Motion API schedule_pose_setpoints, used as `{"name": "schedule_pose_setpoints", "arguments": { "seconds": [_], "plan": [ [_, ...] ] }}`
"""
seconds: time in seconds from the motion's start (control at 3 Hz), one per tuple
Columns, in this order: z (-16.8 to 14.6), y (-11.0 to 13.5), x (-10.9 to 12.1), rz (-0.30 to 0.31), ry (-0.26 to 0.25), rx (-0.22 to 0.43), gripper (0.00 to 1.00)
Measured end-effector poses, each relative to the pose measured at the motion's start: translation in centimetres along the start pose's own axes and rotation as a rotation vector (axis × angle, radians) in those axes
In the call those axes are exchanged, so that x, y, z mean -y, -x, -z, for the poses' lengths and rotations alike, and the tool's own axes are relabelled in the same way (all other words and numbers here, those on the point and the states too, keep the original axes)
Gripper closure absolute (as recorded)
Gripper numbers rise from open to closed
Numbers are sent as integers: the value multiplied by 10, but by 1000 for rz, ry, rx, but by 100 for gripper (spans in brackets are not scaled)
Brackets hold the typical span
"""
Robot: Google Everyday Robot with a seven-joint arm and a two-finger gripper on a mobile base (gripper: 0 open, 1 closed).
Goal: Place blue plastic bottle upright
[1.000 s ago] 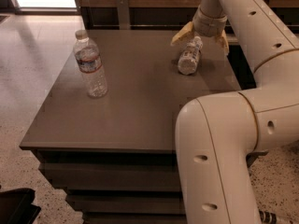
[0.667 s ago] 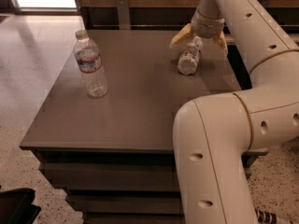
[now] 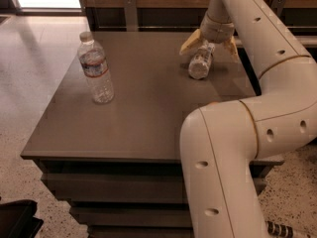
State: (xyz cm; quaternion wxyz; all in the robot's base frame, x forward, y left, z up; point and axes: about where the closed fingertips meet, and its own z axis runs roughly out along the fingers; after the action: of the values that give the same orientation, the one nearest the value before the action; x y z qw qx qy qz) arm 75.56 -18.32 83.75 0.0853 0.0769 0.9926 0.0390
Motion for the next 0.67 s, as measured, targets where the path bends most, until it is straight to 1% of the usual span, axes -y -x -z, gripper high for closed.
{"name": "schedule_pose_setpoints", "arguments": {
  "seconds": [0.67],
  "plan": [
    [-8,15,-6,1,18,47,54]
  ]
}}
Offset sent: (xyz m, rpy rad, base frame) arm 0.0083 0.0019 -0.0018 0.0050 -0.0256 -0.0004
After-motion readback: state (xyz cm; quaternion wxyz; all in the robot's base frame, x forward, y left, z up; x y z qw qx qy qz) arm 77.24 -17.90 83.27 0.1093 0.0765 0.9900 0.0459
